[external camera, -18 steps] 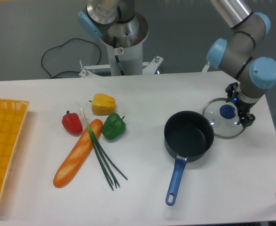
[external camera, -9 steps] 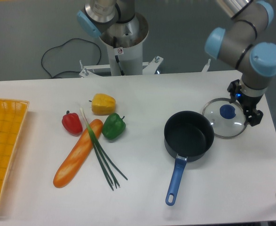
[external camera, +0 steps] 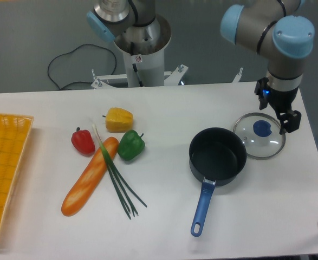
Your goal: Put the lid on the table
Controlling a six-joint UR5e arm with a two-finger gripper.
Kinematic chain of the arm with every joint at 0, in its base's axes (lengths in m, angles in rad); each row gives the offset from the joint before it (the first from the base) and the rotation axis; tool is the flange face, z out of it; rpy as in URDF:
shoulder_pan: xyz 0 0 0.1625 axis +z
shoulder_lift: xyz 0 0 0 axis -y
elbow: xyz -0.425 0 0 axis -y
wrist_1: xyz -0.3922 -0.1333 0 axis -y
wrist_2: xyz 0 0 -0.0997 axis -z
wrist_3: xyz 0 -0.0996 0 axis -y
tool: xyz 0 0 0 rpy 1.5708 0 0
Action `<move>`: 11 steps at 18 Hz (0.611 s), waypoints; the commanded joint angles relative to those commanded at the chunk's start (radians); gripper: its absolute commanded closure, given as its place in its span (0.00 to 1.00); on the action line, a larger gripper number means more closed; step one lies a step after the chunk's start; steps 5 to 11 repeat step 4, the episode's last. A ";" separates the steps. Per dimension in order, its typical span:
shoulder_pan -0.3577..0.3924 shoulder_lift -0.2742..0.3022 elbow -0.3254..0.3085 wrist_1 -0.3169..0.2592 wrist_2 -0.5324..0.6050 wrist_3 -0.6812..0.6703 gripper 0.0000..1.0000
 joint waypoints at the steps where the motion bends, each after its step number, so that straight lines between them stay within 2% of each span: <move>1: 0.005 0.008 0.000 -0.015 0.000 0.000 0.00; 4: 0.006 0.023 0.000 -0.040 0.000 -0.002 0.00; 11: 0.006 0.023 0.000 -0.040 0.000 -0.002 0.00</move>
